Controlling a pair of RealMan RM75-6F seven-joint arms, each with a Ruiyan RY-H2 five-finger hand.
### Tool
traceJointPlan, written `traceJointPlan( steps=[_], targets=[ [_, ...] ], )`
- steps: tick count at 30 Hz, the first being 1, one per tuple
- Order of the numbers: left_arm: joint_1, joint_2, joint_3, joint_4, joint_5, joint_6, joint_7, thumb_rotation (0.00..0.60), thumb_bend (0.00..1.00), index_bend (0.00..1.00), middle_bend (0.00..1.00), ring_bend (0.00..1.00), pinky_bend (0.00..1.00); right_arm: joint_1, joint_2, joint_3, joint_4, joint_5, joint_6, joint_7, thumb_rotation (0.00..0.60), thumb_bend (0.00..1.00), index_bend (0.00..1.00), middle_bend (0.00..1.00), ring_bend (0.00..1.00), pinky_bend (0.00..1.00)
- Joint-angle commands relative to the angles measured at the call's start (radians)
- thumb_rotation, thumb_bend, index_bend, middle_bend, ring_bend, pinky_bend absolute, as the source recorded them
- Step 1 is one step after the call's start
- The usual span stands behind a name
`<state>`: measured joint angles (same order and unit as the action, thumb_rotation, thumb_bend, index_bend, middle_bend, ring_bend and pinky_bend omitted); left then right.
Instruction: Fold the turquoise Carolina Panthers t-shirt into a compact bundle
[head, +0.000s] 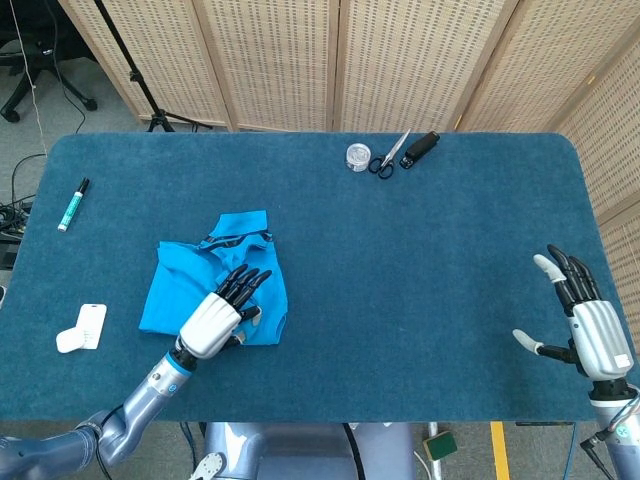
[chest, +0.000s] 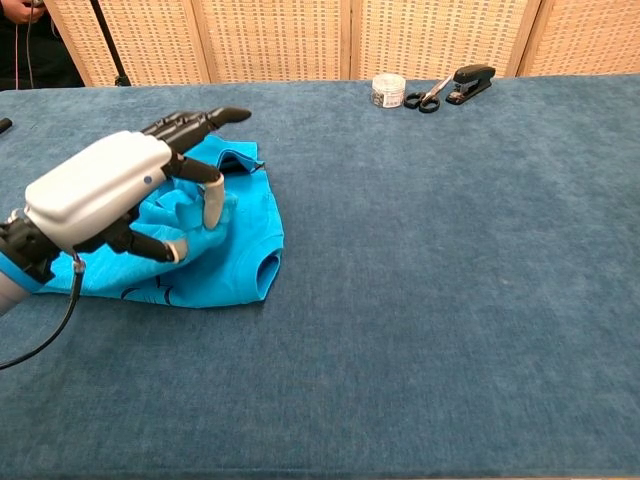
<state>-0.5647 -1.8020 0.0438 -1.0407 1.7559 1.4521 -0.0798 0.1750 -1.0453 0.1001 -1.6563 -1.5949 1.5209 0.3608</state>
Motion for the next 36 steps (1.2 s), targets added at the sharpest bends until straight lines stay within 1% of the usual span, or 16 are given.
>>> traceJointPlan(
  steps=[1,2,4,6,8,9,11,17,19,22,23,25,27,29,33,36],
  targets=[
    [0.006,-0.005,0.014,0.015,0.012,0.001,-0.013,0.6,0.53,0.76,0.0,0.0,0.0,0.001,0.0,-0.001,-0.001,0.0,-0.002,-0.002,0.6,0.0,0.0,0.0,0.0,0.0],
    [0.006,-0.006,0.016,0.02,0.016,0.002,-0.014,0.6,0.51,0.76,0.0,0.0,0.0,0.001,0.0,-0.001,-0.001,0.0,-0.003,-0.003,0.6,0.0,0.0,0.0,0.0,0.0],
    [0.005,-0.003,0.021,0.027,0.022,0.005,-0.038,0.6,0.44,0.63,0.0,0.0,0.0,0.001,-0.001,-0.002,-0.001,-0.001,-0.005,-0.006,0.6,0.0,0.0,0.0,0.0,0.0],
    [0.009,0.002,0.015,0.014,0.008,0.001,-0.061,0.6,0.27,0.23,0.0,0.0,0.0,0.001,-0.001,-0.002,-0.002,0.0,-0.006,-0.008,0.6,0.0,0.0,0.0,0.0,0.0],
    [0.008,0.011,0.003,-0.007,-0.004,-0.002,-0.068,0.6,0.1,0.02,0.0,0.0,0.0,0.002,-0.001,-0.002,-0.003,0.002,-0.008,-0.009,0.6,0.0,0.0,0.0,0.0,0.0],
    [0.008,0.014,-0.002,-0.015,-0.007,0.001,-0.073,0.6,0.04,0.0,0.0,0.0,0.0,0.002,-0.001,-0.002,-0.003,0.002,-0.008,-0.009,0.6,0.0,0.0,0.0,0.0,0.0],
    [0.007,0.025,-0.011,-0.04,-0.013,0.006,-0.09,0.6,0.0,0.0,0.0,0.0,0.0,0.003,-0.001,-0.003,-0.004,0.001,-0.01,-0.011,0.6,0.0,0.0,0.0,0.0,0.0],
    [0.006,0.067,-0.037,-0.125,-0.026,0.02,-0.128,0.6,0.0,0.0,0.0,0.0,0.0,0.003,-0.002,-0.004,-0.004,0.002,-0.014,-0.014,0.6,0.0,0.0,0.0,0.0,0.0],
    [0.007,0.096,-0.078,-0.165,-0.061,0.026,-0.117,0.6,0.0,0.0,0.0,0.0,0.0,0.003,-0.001,-0.004,-0.006,0.002,-0.014,-0.013,0.6,0.0,0.0,0.0,0.0,0.0],
    [0.005,0.13,-0.125,-0.197,-0.125,-0.01,-0.08,0.6,0.0,0.0,0.0,0.0,0.0,0.002,0.002,-0.004,-0.006,0.002,-0.012,-0.009,0.6,0.0,0.0,0.0,0.0,0.0],
    [0.002,0.144,-0.145,-0.196,-0.158,-0.034,-0.073,0.6,0.0,0.02,0.0,0.0,0.0,0.003,0.003,-0.003,-0.005,0.004,-0.013,-0.006,0.6,0.0,0.0,0.0,0.0,0.0],
    [-0.004,0.158,-0.161,-0.196,-0.186,-0.062,-0.072,0.6,0.0,0.06,0.0,0.0,0.0,0.003,0.004,-0.002,-0.005,0.005,-0.014,-0.004,0.6,0.0,0.0,0.0,0.0,0.0],
    [-0.022,0.184,-0.194,-0.168,-0.246,-0.131,-0.063,0.6,0.0,0.13,0.0,0.0,0.0,0.004,0.004,-0.001,-0.004,0.008,-0.016,-0.002,0.6,0.0,0.0,0.0,0.0,0.0],
    [-0.037,0.194,-0.205,-0.142,-0.273,-0.178,-0.053,0.6,0.02,0.18,0.0,0.0,0.0,0.006,0.003,0.0,-0.003,0.009,-0.019,-0.004,0.6,0.0,0.0,0.0,0.0,0.0],
    [-0.068,0.189,-0.195,-0.056,-0.281,-0.251,-0.032,0.6,0.06,0.22,0.0,0.0,0.0,0.011,-0.002,0.0,-0.001,0.014,-0.03,-0.015,0.6,0.0,0.0,0.0,0.0,0.0],
    [-0.082,0.161,-0.193,0.019,-0.284,-0.274,-0.042,0.6,0.07,0.25,0.0,0.0,0.0,0.013,-0.005,0.002,0.002,0.023,-0.038,-0.02,0.6,0.0,0.0,0.0,0.0,0.0]
  ],
)
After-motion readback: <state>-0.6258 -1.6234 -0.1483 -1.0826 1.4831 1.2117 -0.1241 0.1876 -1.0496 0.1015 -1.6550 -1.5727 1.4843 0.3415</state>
